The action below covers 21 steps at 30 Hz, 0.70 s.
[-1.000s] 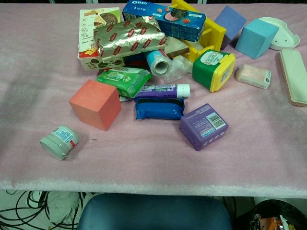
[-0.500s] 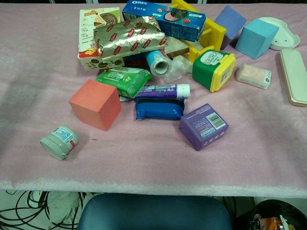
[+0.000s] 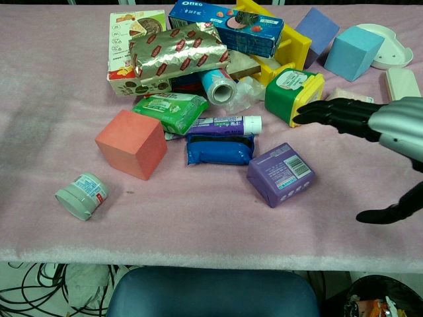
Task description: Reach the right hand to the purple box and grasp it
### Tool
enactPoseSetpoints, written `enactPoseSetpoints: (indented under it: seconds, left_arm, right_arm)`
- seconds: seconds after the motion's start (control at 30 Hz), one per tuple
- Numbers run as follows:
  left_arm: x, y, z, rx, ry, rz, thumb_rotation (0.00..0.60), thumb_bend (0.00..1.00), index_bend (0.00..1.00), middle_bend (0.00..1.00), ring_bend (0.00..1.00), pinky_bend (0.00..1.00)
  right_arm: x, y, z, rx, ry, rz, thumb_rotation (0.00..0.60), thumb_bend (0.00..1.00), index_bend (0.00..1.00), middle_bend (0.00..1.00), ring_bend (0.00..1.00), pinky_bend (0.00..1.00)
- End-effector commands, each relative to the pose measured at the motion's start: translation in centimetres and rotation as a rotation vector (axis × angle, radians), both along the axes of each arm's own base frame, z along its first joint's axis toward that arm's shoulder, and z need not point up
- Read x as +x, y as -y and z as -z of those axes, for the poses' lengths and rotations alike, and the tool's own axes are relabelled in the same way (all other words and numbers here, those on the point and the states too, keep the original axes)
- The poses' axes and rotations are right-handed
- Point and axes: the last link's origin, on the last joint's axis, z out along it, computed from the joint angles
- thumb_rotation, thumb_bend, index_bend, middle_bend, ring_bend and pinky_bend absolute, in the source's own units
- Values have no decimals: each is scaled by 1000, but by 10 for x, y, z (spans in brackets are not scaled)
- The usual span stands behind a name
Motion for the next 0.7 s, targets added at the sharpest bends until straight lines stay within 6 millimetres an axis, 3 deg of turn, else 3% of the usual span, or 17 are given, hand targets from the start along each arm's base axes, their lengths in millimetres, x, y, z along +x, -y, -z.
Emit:
enactPoseSetpoints:
  seconds: [0.03,0.4,0.7]
  left_arm:
    - [0,-1,0,-1,2,-3,600,0,0,0,0,0]
    - [-3,-5,1,-9,11,-22,600,0,0,0,0,0]
    - [-4,-6,-1,-8,25,-29,600,0,0,0,0,0]
  right_arm:
    - [6,7,11,4,-11,-12,600,127,0,0,0,227]
    - [17,32,40,-11,-18,-11,600,127,0,0,0,227]
    - [18,33,63,38,-48,0,600,171,2,0,0,227]
